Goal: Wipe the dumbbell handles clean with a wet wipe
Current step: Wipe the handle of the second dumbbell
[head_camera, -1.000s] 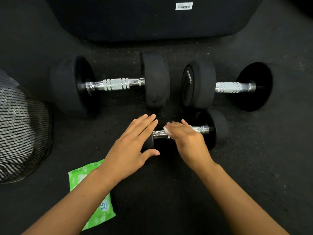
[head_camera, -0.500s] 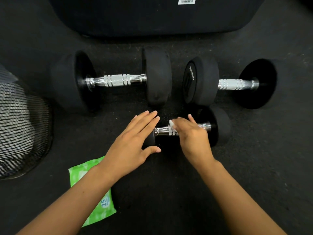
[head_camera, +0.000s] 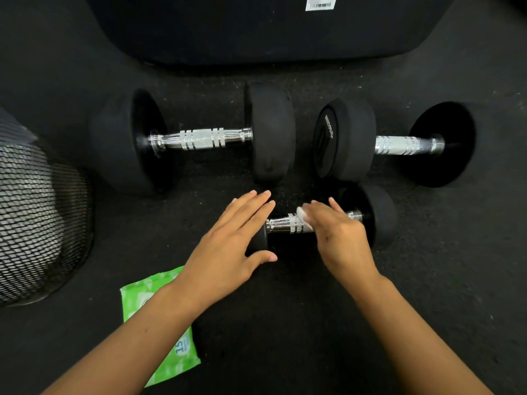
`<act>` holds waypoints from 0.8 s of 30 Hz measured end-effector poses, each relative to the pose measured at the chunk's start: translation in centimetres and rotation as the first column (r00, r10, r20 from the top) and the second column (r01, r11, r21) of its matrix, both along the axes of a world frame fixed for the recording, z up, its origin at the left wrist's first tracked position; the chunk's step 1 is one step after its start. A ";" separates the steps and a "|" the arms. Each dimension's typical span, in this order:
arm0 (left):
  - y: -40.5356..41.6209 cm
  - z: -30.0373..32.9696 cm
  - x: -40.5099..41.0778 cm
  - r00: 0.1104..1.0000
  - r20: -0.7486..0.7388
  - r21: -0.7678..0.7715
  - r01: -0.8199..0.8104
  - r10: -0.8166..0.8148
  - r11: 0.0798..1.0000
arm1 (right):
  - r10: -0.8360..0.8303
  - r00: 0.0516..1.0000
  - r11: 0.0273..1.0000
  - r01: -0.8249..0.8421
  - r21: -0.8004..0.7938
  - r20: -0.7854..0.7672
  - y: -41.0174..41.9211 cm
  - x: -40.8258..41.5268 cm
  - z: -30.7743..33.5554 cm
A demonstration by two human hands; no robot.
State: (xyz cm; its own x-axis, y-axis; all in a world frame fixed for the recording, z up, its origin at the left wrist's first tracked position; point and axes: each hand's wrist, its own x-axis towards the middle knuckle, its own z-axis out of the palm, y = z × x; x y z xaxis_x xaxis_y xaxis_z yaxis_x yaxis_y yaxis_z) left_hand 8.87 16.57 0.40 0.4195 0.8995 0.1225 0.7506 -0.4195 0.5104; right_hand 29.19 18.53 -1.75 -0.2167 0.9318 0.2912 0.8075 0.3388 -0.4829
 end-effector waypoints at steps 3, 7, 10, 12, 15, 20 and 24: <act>-0.1 -0.1 0.0 1.000 -0.002 -0.010 -0.002 0.002 1.000 | 0.029 0.999 0.997 -0.031 -0.065 -0.032 0.4 -2.1 0.4; -0.1 -0.1 0.0 1.000 0.005 -0.012 0.003 -0.003 1.000 | 0.114 0.993 0.993 -0.115 0.027 0.035 -0.9 -0.2 0.0; 0.0 0.0 0.0 1.000 0.012 0.001 -0.001 0.001 1.000 | 0.063 0.998 0.997 -0.064 0.031 0.016 0.1 -1.9 -0.1; 0.0 0.0 0.0 1.000 0.010 -0.005 -0.001 0.001 1.000 | 0.092 0.994 0.994 -0.095 0.059 0.050 -0.5 -2.8 -0.5; -0.1 0.0 0.0 1.000 0.016 -0.016 -0.003 0.004 1.000 | 0.145 0.987 0.984 -0.152 0.095 0.075 -1.4 -1.8 -1.0; 0.0 -0.1 0.1 1.000 0.025 -0.017 -0.013 0.014 1.000 | 0.142 0.989 0.989 -0.143 0.046 0.030 -1.0 -4.1 -1.0; 0.0 0.0 0.2 0.999 0.031 -0.020 -0.011 0.012 1.000 | 0.198 0.979 0.975 -0.201 0.094 0.046 -1.0 -2.0 -0.9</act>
